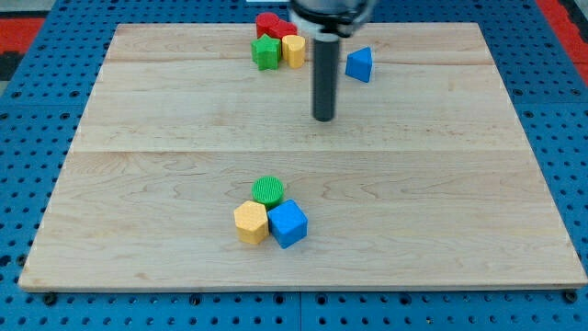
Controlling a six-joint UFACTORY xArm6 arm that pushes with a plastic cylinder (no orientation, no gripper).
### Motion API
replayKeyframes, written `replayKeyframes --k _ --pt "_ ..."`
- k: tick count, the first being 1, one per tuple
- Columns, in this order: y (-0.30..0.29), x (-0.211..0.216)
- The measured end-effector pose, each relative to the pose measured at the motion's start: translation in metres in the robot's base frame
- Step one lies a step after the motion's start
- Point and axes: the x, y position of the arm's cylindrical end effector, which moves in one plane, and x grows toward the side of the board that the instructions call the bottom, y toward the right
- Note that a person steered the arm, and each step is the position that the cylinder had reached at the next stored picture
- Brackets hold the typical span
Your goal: Move the blue triangle into the red star
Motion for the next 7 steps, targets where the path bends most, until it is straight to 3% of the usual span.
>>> replayKeyframes --k 3,4,5,6,7 --pt "0.036 -0.128" --pt "0.045 -0.122" --pt "0.096 -0.119" --pt "0.122 -0.157" --pt "0.073 -0.168"
